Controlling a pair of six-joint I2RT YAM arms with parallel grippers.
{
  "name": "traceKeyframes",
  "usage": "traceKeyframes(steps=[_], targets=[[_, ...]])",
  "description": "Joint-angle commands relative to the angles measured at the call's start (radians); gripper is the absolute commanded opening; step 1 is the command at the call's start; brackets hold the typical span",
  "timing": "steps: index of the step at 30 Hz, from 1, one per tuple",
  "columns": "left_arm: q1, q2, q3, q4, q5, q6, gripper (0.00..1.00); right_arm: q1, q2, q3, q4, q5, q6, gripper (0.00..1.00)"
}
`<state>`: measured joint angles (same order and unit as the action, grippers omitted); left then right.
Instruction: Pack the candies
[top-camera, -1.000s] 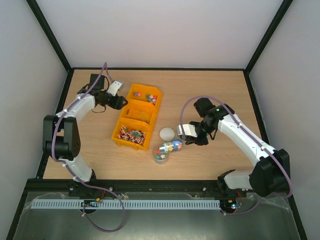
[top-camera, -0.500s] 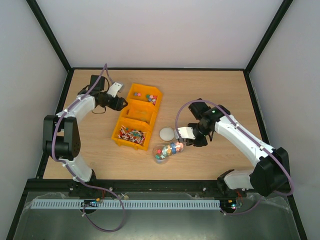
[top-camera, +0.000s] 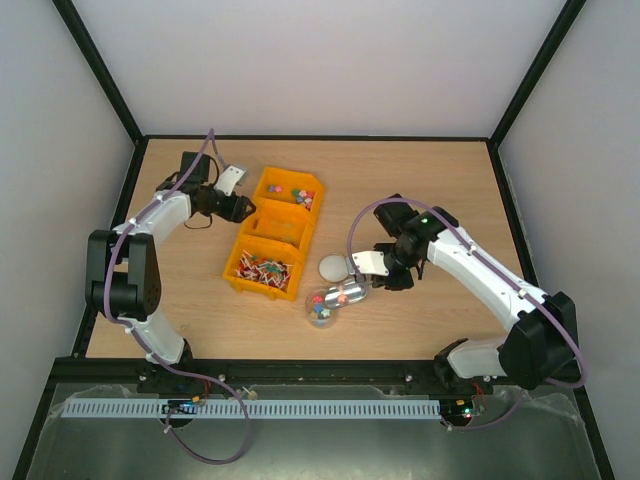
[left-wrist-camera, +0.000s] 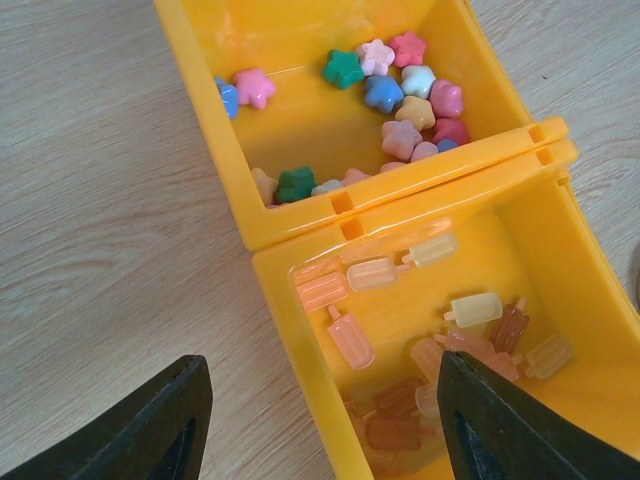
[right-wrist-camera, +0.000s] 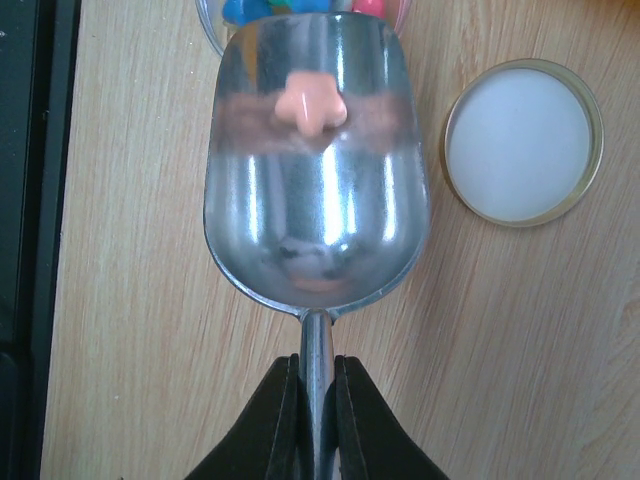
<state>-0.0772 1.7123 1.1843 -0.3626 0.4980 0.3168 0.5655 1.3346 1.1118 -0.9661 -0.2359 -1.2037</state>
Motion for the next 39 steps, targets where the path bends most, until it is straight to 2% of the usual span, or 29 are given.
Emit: traceKeyframes(steps=[1, 10, 19, 29, 34, 39], targets=[[0.004, -0.028, 0.003, 0.005, 0.02, -0.01, 0.64, 0.011, 0.009, 0.031, -0.068, 0.034, -0.002, 0.01], [0.004, -0.04, -0.003, -0.051, -0.015, 0.055, 0.65, 0.017, 0.014, 0.053, -0.081, 0.051, 0.0, 0.01], [0.004, -0.074, -0.023, -0.122, -0.064, 0.135, 0.7, 0.017, -0.012, 0.051, -0.08, 0.032, 0.038, 0.01], [0.004, -0.127, -0.074, -0.263, -0.071, 0.27, 0.75, -0.018, -0.017, 0.076, 0.042, -0.086, 0.259, 0.01], [-0.007, -0.153, -0.125, -0.269, -0.108, 0.317, 0.77, -0.114, 0.011, 0.096, 0.174, -0.158, 0.429, 0.01], [-0.033, -0.143, -0.13, -0.253, -0.155, 0.319, 0.76, -0.259, 0.12, 0.124, 0.284, -0.196, 0.609, 0.01]])
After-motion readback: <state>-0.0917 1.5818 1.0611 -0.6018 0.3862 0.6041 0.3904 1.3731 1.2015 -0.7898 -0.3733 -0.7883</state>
